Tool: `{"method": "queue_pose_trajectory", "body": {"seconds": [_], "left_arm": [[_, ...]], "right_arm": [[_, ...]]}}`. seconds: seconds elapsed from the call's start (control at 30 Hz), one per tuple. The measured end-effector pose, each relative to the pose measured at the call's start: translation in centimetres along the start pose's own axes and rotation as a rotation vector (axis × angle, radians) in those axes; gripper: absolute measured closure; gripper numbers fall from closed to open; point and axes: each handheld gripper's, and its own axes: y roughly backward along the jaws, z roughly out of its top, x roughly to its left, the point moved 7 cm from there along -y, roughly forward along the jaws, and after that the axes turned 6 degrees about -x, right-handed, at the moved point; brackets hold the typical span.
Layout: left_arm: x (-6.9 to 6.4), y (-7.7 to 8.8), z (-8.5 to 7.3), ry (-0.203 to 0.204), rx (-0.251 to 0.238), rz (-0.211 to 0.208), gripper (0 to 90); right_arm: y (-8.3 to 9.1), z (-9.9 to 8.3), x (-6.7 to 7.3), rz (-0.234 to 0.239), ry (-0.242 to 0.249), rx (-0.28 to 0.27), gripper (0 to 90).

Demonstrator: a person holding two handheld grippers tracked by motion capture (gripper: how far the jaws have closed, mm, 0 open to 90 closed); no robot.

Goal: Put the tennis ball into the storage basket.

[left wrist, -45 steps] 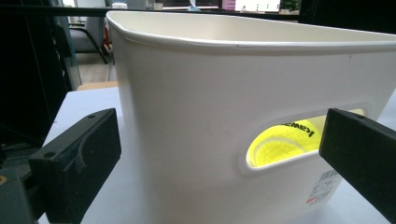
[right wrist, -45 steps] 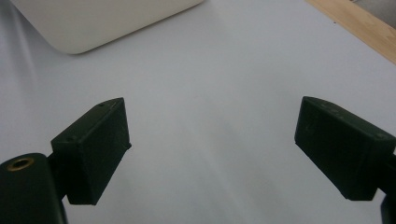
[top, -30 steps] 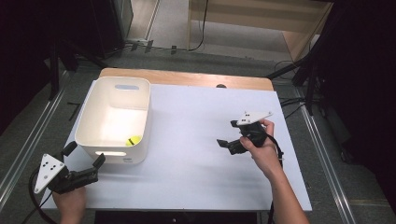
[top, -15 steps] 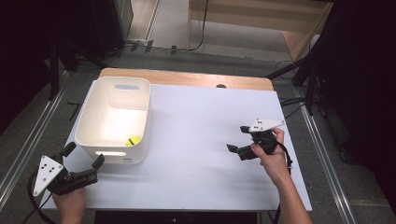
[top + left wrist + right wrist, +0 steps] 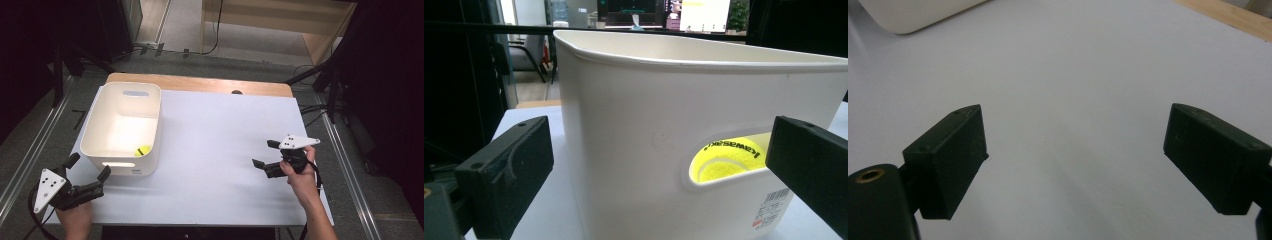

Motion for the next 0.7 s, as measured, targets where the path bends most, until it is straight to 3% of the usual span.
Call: {"method": "queue_pose_trajectory", "body": {"seconds": [0.37, 0.7], "left_arm": [[-0.1, 0.0, -0.1, -0.015, 0.004, 0.001, 0.0], [0.0, 0.0, 0.0, 0.0, -0.002, -0.001, 0.0]], "right_arm": [[1.2, -2.0, -0.6, -0.026, -0.026, -0.045, 9.1], [2.1, -3.7, -1.2, -0.049, -0.057, -0.138, 9.1]]}}
